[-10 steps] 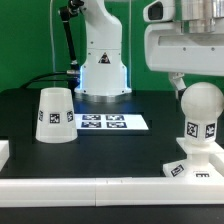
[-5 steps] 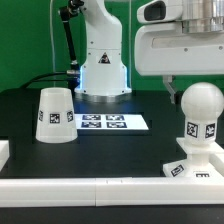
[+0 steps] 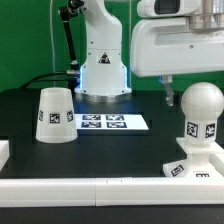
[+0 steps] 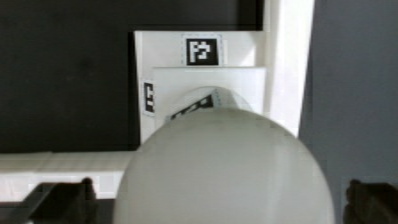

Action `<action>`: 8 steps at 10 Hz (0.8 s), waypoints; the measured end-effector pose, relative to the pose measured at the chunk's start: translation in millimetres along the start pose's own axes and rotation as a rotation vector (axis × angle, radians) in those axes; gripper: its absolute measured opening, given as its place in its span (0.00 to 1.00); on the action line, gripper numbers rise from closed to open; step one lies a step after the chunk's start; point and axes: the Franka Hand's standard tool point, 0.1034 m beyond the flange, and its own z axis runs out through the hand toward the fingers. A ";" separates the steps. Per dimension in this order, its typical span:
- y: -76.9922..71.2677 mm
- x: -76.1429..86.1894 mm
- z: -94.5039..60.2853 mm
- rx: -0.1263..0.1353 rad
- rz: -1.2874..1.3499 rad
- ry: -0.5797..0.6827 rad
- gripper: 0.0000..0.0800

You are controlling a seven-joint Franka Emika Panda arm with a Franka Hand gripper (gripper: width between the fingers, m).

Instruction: Assemble lamp

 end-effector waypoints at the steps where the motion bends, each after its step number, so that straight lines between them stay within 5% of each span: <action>1: 0.9 0.0 0.0 0.000 -0.079 0.000 0.87; 3: 1.9 0.5 -0.2 -0.011 -0.238 0.001 0.87; 5: -1.6 2.9 -0.2 -0.063 -0.487 -0.001 0.87; 8: 3.3 5.4 0.8 -0.071 -0.733 -0.026 0.87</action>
Offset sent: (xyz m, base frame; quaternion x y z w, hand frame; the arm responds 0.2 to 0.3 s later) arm 0.0056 0.0059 0.0008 -0.0733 0.0134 -0.2728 0.9592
